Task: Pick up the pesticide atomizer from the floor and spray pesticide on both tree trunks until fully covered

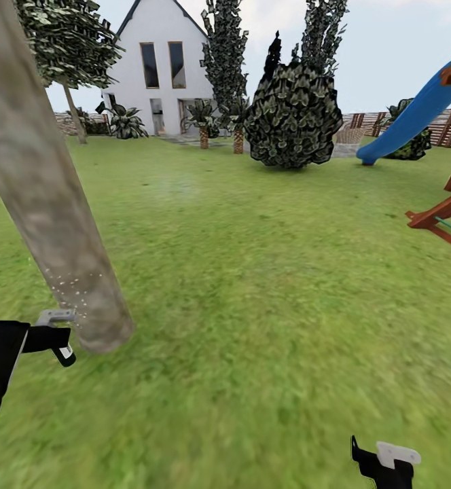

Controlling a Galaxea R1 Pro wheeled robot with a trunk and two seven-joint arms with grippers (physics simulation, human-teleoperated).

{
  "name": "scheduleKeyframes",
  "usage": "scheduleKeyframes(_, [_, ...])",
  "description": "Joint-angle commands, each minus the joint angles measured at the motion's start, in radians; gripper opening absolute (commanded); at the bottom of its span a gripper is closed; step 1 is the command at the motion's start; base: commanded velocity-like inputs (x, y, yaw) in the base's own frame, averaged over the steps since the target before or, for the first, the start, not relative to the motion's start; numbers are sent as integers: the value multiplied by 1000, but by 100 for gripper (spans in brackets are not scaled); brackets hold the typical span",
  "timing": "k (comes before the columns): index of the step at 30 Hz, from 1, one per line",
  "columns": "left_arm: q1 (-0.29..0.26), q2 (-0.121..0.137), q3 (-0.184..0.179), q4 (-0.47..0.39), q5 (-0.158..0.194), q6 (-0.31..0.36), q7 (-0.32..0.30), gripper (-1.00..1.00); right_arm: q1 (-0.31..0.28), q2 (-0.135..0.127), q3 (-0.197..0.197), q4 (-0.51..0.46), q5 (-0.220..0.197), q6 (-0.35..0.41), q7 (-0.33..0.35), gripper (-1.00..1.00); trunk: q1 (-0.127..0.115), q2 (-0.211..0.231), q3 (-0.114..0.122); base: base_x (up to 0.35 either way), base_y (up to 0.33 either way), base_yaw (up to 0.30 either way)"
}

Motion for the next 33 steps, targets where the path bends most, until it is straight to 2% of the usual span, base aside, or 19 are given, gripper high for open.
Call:
scheduleKeyframes(1, [-1,0,2,-1,-10,4,-10,-100,-1,0,-9,1,9,-4,1,100,0,0,-1,146,-266,0])
scheduleKeyframes(5, [-1,0,2,-1,-10,4,-10,-100,-1,1,-9,1,9,-4,1,100,0,0,-1,152,-265,79])
scheduleKeyframes(16, [0,-1,2,7,-9,4,-9,-100,-1,1,-8,1,10,-4,1,100,0,0,-1,154,-264,269])
scheduleKeyframes(19, [0,-2,0,81,-9,-4,-8,-100,-1,1,-8,1,10,-4,1,100,0,0,-1,154,-264,75])
scheduleKeyframes(20, [0,-2,0,150,-9,-14,-7,-100,-1,1,-9,1,10,-4,1,100,0,0,-1,153,-264,13])
scheduleKeyframes(21, [0,-2,1,185,-9,-38,-7,-100,-1,1,-9,1,10,-4,1,100,0,0,-1,154,-264,5])
scheduleKeyframes(25, [0,-5,5,236,-7,-94,-7,-100,-1,1,-9,1,10,-4,1,100,0,0,-1,154,-264,1])
scheduleKeyframes(33, [3,0,12,274,-10,-99,-6,-100,-1,0,-9,1,10,-4,1,100,0,0,-1,114,-264,0])
